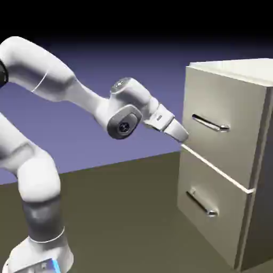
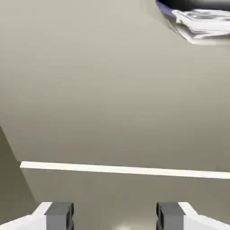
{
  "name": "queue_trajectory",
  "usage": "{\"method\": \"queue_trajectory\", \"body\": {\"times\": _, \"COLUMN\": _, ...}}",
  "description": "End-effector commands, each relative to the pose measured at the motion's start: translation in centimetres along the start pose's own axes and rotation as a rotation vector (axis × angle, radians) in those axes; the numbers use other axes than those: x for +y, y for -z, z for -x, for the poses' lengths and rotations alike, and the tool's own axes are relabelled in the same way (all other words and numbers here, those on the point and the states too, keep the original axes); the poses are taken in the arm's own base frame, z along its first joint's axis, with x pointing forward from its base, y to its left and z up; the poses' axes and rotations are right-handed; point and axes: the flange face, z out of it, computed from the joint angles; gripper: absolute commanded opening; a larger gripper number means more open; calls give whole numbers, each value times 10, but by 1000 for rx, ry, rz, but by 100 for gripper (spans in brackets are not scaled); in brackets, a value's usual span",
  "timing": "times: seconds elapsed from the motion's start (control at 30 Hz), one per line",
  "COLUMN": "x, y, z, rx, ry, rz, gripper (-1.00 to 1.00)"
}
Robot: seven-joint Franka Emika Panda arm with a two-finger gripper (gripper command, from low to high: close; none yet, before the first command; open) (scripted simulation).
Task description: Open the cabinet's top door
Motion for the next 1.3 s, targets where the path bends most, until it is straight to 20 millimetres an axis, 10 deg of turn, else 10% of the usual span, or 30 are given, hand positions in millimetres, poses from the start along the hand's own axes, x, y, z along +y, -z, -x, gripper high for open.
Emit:
{"method": "queue_trajectory", "body": {"times": 0.0, "x": -2, "y": 3, "z": -1, "rx": 6, "ry": 29, "rz": -4, "gripper": 0}}
{"method": "queue_trajectory", "body": {"times": 0.6, "x": -17, "y": 53, "z": -9, "rx": 161, "ry": 513, "rz": -40, "gripper": 0}}
{"method": "queue_trajectory", "body": {"times": 1.27, "x": 19, "y": 70, "z": -21, "rx": 429, "ry": 955, "rz": -8, "gripper": 0}}
